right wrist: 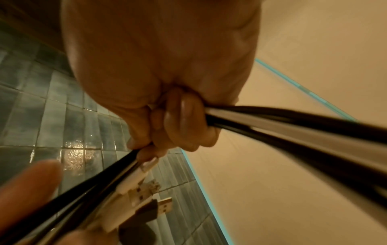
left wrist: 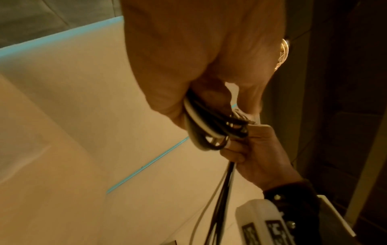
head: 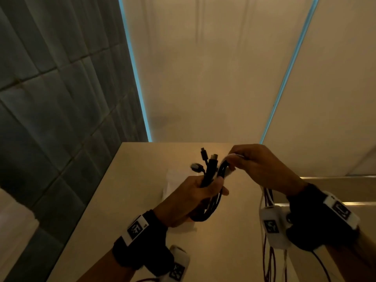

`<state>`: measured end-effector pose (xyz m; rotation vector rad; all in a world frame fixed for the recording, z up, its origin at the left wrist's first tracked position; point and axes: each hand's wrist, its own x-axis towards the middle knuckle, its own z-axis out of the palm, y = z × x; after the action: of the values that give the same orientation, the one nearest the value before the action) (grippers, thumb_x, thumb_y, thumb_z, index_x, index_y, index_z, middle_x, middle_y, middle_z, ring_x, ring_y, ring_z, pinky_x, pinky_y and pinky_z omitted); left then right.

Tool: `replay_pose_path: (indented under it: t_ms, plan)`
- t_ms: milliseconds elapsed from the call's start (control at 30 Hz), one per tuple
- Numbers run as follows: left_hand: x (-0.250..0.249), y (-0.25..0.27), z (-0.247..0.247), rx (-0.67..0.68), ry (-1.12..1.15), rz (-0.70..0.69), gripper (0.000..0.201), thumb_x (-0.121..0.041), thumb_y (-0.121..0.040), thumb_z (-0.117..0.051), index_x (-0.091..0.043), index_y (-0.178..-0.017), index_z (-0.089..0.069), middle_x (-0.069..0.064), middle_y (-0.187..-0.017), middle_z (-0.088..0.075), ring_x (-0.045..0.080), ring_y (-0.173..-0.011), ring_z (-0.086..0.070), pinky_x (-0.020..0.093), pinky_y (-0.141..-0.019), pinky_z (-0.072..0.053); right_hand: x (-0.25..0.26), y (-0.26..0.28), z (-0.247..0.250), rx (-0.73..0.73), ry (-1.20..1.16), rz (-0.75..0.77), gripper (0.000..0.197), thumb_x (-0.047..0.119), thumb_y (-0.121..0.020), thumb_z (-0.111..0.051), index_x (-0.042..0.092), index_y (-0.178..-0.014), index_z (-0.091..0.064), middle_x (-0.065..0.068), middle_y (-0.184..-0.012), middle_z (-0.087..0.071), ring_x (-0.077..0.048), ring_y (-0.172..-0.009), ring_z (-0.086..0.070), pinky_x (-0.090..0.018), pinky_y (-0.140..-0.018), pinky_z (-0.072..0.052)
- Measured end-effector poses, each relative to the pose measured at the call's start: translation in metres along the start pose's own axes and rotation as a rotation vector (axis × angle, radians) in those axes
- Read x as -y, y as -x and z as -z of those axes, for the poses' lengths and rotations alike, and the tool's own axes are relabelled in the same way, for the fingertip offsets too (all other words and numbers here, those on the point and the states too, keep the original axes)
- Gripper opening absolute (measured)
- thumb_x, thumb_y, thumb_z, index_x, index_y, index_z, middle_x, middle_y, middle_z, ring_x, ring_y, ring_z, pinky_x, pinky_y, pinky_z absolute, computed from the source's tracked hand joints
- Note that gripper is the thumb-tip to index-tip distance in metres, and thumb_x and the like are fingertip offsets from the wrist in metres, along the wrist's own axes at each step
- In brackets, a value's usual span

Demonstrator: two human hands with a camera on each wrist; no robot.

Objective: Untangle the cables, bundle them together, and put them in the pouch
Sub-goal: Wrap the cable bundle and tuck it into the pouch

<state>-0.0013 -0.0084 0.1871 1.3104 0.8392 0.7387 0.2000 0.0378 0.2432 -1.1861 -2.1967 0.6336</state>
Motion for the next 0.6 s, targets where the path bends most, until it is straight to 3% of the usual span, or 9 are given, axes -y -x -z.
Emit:
replay_pose_path:
  t_ms: [67, 167, 233, 300, 367, 433, 467, 533, 600]
  plan:
    - [0.0, -0.001, 0.0, -0.027, -0.083, 0.029, 0.04, -0.052, -0.082, -0.059, -0.014, -0.085, -0.071, -0.012, -0.06, -0.056, 0.014, -0.06, -0.044, 0.034, -0.067, -0.037, -0.002, -0.007, -0.008, 0.019, 0.026, 0.003, 0.028, 0.02, -0.096, -0.055, 0.023, -0.069, -0.063, 0.012, -0.063, -0.057, -0.002, -0.06, -0.052, -0.019, -0.059, -0.039]
    - [0.004, -0.002, 0.004, 0.006, -0.072, 0.087, 0.036, -0.052, -0.083, -0.062, -0.018, -0.073, -0.068, -0.004, -0.057, -0.048, 0.016, -0.055, -0.036, 0.03, -0.057, -0.029, -0.007, -0.011, -0.016, 0.056, 0.033, 0.003, 0.027, 0.021, -0.096, -0.054, 0.026, -0.071, -0.061, 0.013, -0.063, -0.057, -0.001, -0.059, -0.053, -0.013, -0.057, -0.039]
    - [0.006, -0.003, 0.009, 0.03, -0.075, 0.117, 0.037, -0.049, -0.084, -0.062, -0.013, -0.079, -0.065, -0.001, -0.065, -0.055, 0.019, -0.061, -0.047, 0.031, -0.062, -0.038, -0.009, -0.011, -0.019, 0.087, 0.046, 0.004, 0.024, 0.022, -0.096, -0.054, 0.023, -0.074, -0.063, 0.014, -0.063, -0.057, 0.001, -0.059, -0.054, -0.012, -0.057, -0.04]
    - [0.007, -0.004, 0.012, 0.082, 0.005, 0.129, 0.032, -0.038, -0.088, -0.058, -0.008, -0.096, -0.065, 0.005, -0.089, -0.068, 0.021, -0.079, -0.062, 0.032, -0.078, -0.05, -0.011, -0.01, -0.02, 0.109, 0.033, 0.006, 0.022, 0.021, -0.096, -0.055, 0.019, -0.077, -0.065, 0.013, -0.063, -0.058, 0.001, -0.06, -0.055, -0.014, -0.058, -0.041]
    - [0.009, -0.005, 0.01, 0.176, 0.166, 0.14, 0.024, -0.03, -0.093, -0.054, -0.009, -0.102, -0.061, 0.009, -0.091, -0.07, 0.019, -0.073, -0.066, 0.03, -0.072, -0.054, -0.013, -0.009, -0.02, 0.127, 0.008, 0.006, 0.019, 0.022, -0.096, -0.055, 0.017, -0.081, -0.065, 0.008, -0.069, -0.063, -0.003, -0.062, -0.059, -0.022, -0.062, -0.046]
    - [0.012, -0.006, 0.004, 0.183, 0.292, 0.193, 0.019, -0.028, -0.093, -0.053, -0.009, -0.095, -0.057, 0.0, -0.068, -0.061, 0.01, -0.05, -0.052, 0.022, -0.052, -0.046, -0.017, -0.009, -0.018, 0.139, -0.009, -0.003, 0.013, 0.023, -0.096, -0.056, 0.017, -0.086, -0.062, 0.003, -0.076, -0.065, -0.007, -0.066, -0.06, -0.028, -0.064, -0.049]
    - [0.014, -0.008, 0.002, 0.167, 0.345, 0.226, 0.019, -0.028, -0.092, -0.052, -0.01, -0.093, -0.057, -0.004, -0.058, -0.051, 0.006, -0.043, -0.043, 0.019, -0.046, -0.039, -0.019, -0.008, -0.016, 0.145, -0.029, -0.014, 0.01, 0.023, -0.095, -0.057, 0.017, -0.089, -0.061, 0.003, -0.077, -0.065, -0.007, -0.066, -0.06, -0.026, -0.063, -0.05]
    - [0.018, -0.011, -0.002, 0.121, 0.401, 0.244, 0.02, -0.032, -0.09, -0.052, -0.013, -0.084, -0.056, -0.009, -0.05, -0.036, 0.004, -0.039, -0.029, 0.018, -0.04, -0.026, -0.024, -0.004, -0.014, 0.173, -0.105, -0.043, 0.009, 0.021, -0.094, -0.058, 0.013, -0.091, -0.058, 0.003, -0.074, -0.064, -0.002, -0.061, -0.06, -0.016, -0.057, -0.046]
    - [0.021, -0.011, -0.002, 0.045, 0.425, 0.229, 0.025, -0.036, -0.087, -0.056, -0.018, -0.072, -0.053, -0.009, -0.049, -0.028, 0.005, -0.038, -0.023, 0.022, -0.041, -0.016, -0.032, 0.003, -0.014, 0.229, -0.232, -0.1, 0.015, 0.023, -0.093, -0.059, 0.009, -0.09, -0.057, 0.006, -0.063, -0.058, -0.003, -0.048, -0.05, -0.013, -0.046, -0.038]
